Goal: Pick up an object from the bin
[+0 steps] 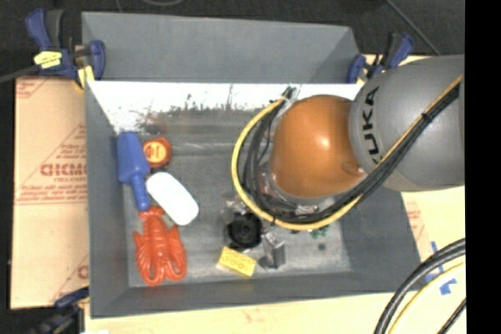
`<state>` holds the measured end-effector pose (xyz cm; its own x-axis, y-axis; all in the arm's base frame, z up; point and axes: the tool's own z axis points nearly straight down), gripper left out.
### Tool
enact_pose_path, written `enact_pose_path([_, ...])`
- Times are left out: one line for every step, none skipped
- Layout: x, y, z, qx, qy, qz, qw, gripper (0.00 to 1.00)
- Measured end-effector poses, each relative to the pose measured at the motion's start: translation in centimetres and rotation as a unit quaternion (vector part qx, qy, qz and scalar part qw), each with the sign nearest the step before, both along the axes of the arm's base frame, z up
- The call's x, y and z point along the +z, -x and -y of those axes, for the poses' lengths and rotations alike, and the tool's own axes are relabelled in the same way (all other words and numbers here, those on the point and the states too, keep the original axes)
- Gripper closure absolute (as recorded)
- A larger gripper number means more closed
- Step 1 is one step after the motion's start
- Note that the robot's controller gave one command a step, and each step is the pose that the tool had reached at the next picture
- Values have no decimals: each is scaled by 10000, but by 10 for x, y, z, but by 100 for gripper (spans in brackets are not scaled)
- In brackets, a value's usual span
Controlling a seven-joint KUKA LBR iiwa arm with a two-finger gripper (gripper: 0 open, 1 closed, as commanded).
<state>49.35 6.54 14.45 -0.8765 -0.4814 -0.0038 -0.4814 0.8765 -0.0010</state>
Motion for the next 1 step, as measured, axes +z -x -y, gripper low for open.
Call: enact_pose_path([-42, -12, 4, 250, 2, 5, 9997, 0])
